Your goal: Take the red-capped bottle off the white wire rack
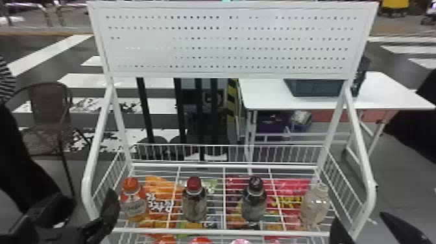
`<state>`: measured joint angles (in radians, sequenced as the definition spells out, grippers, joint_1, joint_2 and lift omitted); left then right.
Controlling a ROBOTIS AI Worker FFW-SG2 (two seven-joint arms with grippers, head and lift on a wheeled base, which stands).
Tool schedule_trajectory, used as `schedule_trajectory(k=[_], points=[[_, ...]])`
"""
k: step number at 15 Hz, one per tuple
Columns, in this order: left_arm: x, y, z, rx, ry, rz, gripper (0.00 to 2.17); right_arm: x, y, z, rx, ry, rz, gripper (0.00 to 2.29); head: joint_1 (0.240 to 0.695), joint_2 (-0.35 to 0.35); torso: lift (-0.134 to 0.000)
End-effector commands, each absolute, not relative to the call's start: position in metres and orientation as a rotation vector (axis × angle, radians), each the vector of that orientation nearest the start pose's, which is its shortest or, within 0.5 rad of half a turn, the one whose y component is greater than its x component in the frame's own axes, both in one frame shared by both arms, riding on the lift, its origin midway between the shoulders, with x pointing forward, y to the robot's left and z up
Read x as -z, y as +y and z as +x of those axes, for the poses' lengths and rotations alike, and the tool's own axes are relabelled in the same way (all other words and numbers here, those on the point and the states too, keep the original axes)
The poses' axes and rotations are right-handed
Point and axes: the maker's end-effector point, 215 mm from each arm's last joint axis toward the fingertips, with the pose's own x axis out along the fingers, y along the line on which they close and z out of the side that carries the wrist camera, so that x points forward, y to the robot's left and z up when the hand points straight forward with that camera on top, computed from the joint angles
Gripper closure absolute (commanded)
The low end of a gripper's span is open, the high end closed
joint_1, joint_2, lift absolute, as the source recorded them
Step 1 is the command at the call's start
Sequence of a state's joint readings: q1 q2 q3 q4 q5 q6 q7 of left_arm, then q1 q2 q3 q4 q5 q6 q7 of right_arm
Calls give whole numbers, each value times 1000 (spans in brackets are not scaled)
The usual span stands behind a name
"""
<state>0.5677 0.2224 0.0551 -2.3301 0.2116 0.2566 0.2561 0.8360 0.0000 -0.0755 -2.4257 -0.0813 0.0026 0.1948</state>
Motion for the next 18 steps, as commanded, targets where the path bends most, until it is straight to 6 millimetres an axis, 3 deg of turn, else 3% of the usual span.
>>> schedule_trajectory(k=[1, 3, 10, 14, 18], points=[[282, 296, 433, -143, 69, 22, 43, 262, -219, 359, -144, -19, 23, 178, 499, 0, 0], [290, 287, 432, -129, 83, 14, 43, 265, -220, 359, -144, -14, 24, 178, 499, 0, 0], [405, 173, 415, -2, 160, -79, 43, 265, -219, 361, -146, -16, 25, 174, 499, 0, 0], [425, 121, 433, 37, 159, -85, 43, 265, -220, 357, -149, -19, 22, 174, 499, 0, 0], [426, 95, 461, 45, 119, -95, 46, 262, -224, 353, -145, -34, 26, 174, 499, 0, 0]])
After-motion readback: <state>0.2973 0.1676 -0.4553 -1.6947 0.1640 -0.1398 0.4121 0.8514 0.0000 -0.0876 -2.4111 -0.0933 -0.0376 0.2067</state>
